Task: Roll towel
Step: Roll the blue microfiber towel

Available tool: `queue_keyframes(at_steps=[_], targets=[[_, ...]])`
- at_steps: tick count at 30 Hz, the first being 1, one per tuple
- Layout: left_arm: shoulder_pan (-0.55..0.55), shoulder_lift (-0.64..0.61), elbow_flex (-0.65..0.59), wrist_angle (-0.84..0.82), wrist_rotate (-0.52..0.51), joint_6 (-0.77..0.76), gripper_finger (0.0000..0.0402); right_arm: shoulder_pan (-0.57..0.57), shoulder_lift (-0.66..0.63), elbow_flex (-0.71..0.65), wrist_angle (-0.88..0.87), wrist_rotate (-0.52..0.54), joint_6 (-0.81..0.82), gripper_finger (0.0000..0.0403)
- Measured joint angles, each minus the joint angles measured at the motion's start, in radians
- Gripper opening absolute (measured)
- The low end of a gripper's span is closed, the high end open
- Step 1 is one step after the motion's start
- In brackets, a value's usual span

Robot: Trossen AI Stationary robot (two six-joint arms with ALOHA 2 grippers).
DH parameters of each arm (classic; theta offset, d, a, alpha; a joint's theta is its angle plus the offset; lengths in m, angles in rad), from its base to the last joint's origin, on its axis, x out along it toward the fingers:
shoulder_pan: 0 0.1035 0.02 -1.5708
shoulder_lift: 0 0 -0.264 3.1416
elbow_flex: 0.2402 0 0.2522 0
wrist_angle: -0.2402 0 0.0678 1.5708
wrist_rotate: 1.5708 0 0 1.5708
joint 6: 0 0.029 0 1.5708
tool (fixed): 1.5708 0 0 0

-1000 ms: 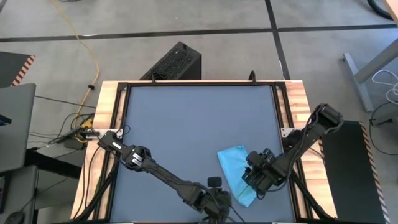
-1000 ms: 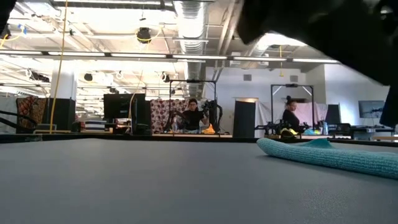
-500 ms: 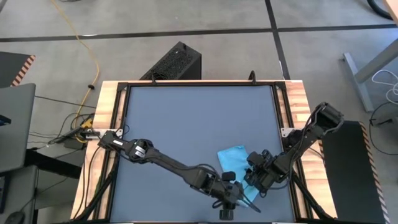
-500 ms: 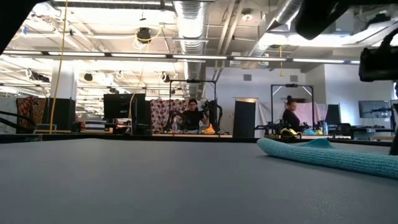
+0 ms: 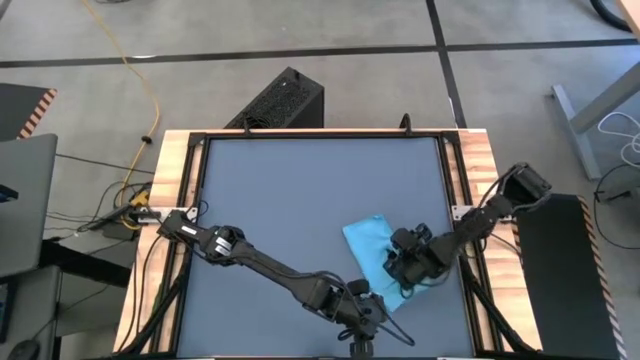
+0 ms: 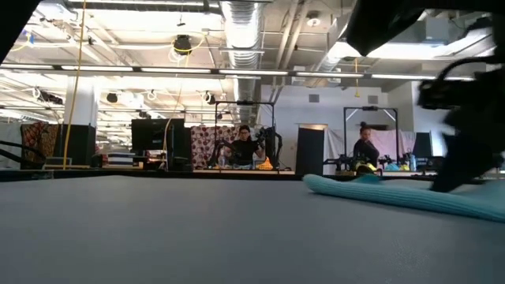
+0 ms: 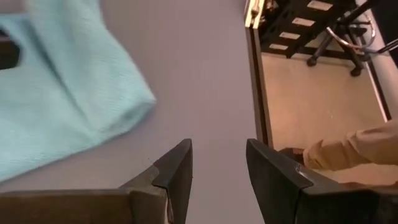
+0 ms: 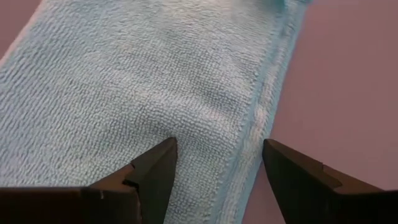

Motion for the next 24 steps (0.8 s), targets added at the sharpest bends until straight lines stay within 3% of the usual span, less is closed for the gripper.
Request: queue_keyframes(at_steps=[11,18,24], targets=[[0.000,-0.001,0.000,-0.037,-0.003,-0.049,0.0139,-0.300,-0.004,0.000,0.149,-0.044,-0.285,0.0265],[-0.013,-0.001,0.000,-0.056,-0.049,-0.098,0.0139,-0.287,-0.044,0.001,0.152,-0.051,-0.320,0.0265],[-0.034,-0.006,0.000,-0.058,-0.168,-0.121,0.0139,-0.242,-0.045,0.001,0.149,-0.051,-0.304,0.0265]])
